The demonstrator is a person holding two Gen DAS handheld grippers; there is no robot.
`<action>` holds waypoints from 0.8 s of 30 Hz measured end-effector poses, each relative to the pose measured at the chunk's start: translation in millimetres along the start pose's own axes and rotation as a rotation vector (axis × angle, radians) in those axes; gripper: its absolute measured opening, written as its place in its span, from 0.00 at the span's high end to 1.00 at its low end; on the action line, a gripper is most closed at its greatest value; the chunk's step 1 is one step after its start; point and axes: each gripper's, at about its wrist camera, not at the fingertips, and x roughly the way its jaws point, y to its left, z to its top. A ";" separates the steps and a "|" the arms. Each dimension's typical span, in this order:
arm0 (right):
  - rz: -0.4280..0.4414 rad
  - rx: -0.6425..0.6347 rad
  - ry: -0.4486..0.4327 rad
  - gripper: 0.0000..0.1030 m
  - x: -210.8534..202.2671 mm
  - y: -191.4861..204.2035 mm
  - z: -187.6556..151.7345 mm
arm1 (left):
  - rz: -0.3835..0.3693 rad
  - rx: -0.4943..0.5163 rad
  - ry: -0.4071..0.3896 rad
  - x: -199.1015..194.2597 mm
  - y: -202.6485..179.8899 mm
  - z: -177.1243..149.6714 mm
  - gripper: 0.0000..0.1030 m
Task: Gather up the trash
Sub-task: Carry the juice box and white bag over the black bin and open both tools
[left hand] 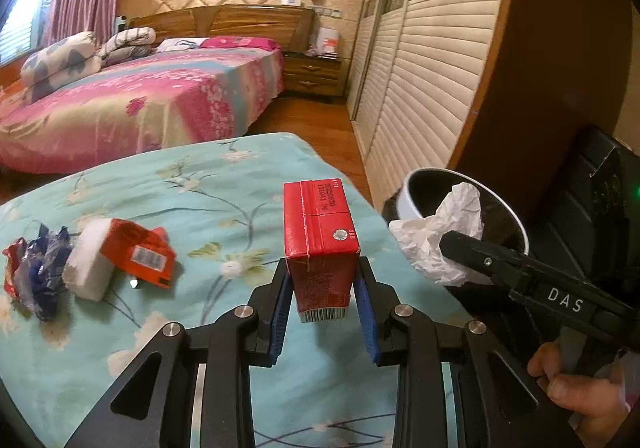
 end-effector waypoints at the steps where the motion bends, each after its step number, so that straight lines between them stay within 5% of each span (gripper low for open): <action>1: -0.002 0.006 -0.006 0.60 -3.4 -2.4 0.1 | -0.002 0.005 0.001 0.4 -2.8 0.2 0.72; 24: -0.084 0.092 -0.111 0.60 -55.5 -67.8 9.6 | -0.091 0.080 -0.008 23.5 -76.5 19.2 0.72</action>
